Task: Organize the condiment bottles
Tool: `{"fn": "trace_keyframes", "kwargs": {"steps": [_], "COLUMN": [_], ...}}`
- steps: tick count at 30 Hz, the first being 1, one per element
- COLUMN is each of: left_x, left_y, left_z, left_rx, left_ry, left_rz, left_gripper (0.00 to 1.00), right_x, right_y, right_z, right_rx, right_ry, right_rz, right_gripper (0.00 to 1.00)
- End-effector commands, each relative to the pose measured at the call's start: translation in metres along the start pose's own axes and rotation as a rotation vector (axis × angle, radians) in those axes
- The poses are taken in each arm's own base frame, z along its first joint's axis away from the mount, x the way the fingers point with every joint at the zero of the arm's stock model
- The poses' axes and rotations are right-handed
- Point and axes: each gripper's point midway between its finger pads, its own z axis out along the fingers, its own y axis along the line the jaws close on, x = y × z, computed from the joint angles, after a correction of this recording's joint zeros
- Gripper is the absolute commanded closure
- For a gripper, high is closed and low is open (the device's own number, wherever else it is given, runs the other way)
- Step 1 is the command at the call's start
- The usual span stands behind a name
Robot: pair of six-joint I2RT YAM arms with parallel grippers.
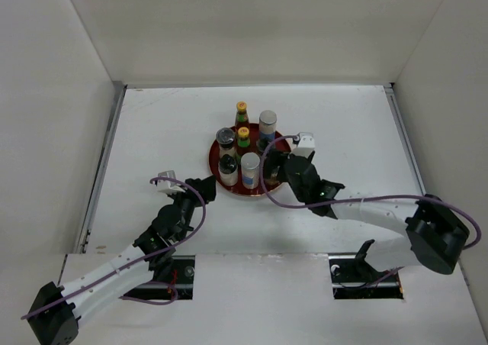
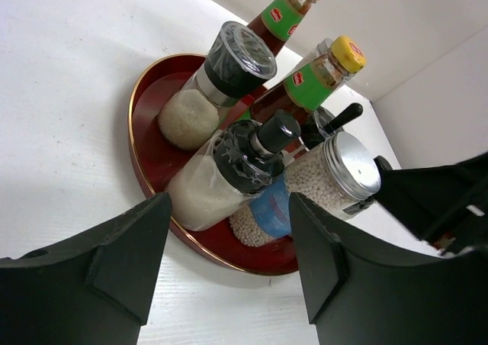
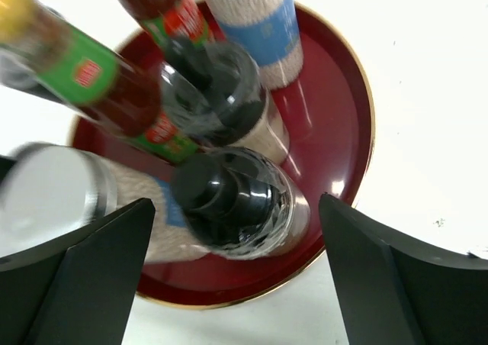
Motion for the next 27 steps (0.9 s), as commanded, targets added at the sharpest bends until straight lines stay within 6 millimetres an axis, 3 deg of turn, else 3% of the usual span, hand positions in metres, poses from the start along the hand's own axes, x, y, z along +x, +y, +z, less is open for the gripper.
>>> {"fn": "trace_keyframes", "kwargs": {"steps": [1, 4, 6, 7, 8, 15, 20, 24, 27], "left_x": [-0.003, -0.004, -0.007, -0.009, -0.012, -0.018, -0.021, -0.031, -0.027], "left_y": [0.0, 0.003, 0.002, 0.002, 0.001, -0.001, 0.004, 0.016, 0.027], "left_z": [0.001, 0.002, 0.001, 0.001, 0.0, 0.001, 0.009, 0.011, 0.012], "left_rx": [0.003, -0.011, -0.014, -0.016, -0.02, -0.061, -0.142, -0.243, -0.321], "left_ry": [-0.02, -0.028, -0.038, -0.043, -0.051, -0.032, 0.006, 0.042, 0.093], "left_rz": [-0.018, -0.016, -0.016, -0.017, -0.018, -0.013, 0.008, 0.029, 0.054], "left_gripper": [0.36, 0.29, 0.22, 0.08, 0.0, 0.0, 0.0, 0.0, 0.0], "right_x": [-0.047, -0.059, -0.068, -0.072, -0.075, -0.077, -0.047, -0.051, -0.054], "right_y": [0.01, -0.001, -0.02, -0.034, -0.049, -0.135, -0.15, -0.143, -0.143], "right_z": [-0.025, -0.043, -0.05, -0.051, -0.05, -0.033, -0.013, -0.011, -0.018], "right_rx": [-0.041, -0.036, 0.004, 0.039, 0.075, 0.331, 0.396, 0.398, 0.389], "right_ry": [-0.118, -0.15, -0.184, -0.203, -0.211, -0.213, -0.141, -0.108, -0.121], "right_rz": [0.085, 0.109, 0.126, 0.133, 0.144, 0.188, 0.175, 0.136, 0.148], "right_gripper": [0.02, 0.0, 0.0, 0.0, 0.0, 0.0, 0.0, 0.0, 0.0]}}
